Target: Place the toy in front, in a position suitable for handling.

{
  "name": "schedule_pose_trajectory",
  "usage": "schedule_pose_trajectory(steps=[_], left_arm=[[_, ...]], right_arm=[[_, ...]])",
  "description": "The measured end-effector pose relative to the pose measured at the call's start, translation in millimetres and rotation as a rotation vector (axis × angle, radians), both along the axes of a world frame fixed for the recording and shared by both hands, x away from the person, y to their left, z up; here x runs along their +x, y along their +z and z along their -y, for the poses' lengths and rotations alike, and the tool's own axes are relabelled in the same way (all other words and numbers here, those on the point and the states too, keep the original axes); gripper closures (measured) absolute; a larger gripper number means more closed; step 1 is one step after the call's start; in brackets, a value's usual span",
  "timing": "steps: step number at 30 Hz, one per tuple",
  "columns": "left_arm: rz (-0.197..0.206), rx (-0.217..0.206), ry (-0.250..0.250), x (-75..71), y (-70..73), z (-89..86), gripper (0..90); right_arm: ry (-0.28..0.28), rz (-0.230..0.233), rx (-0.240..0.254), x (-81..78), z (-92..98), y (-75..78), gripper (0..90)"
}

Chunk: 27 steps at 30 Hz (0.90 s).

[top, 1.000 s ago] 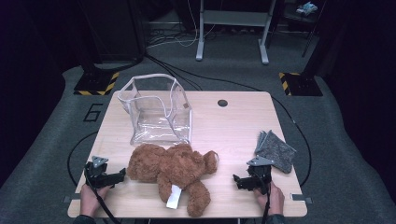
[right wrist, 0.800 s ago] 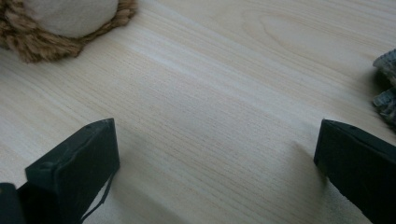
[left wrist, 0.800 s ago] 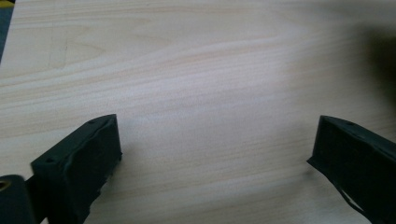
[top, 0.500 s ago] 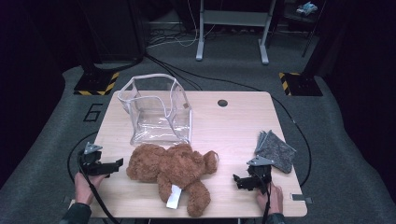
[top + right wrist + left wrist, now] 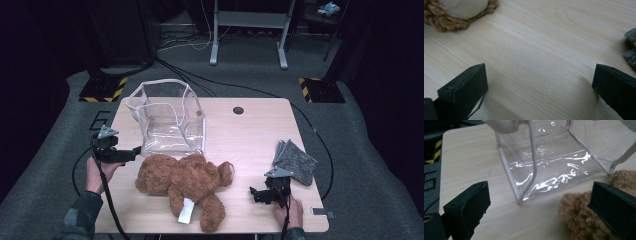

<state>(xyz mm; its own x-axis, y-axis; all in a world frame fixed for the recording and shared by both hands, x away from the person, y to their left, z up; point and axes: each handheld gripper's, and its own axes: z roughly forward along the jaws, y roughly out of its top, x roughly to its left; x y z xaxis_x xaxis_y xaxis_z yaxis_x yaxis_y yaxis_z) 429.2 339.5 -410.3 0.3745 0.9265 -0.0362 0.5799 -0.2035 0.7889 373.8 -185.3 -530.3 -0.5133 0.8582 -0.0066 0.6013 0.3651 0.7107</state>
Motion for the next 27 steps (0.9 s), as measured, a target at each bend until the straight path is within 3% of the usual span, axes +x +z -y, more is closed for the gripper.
schedule_pose_trajectory(steps=[9,12,14,16,20,22,25,27], left_arm=[[-0.002,-0.01,0.001,35.2,12.5,11.8,15.0],[0.006,-0.009,0.026,46.9,14.7,13.0,19.9],[0.013,-0.005,0.048,52.9,14.8,14.2,27.7],[0.031,0.025,0.059,58.8,12.8,16.8,30.4],[0.026,0.082,0.061,68.3,5.5,23.8,37.7],[0.037,0.078,0.061,71.5,3.1,25.3,42.2],[0.052,0.122,0.096,74.9,1.1,27.1,53.9],[0.058,0.122,0.107,77.0,-0.5,27.8,59.2]], right_arm=[[0.001,0.0,0.0,0.0,0.2,0.0,0.0],[0.002,0.0,0.0,0.0,0.2,0.0,0.0],[0.003,0.0,0.0,0.1,0.3,0.0,0.0],[0.003,0.0,0.0,0.1,0.3,0.0,0.0],[0.003,0.0,-0.001,0.1,0.4,0.0,0.0],[0.002,0.0,0.0,0.1,0.3,0.0,0.0],[0.003,0.0,0.0,0.1,0.4,0.0,0.0],[0.003,0.0,0.0,0.1,0.3,0.0,0.0]])
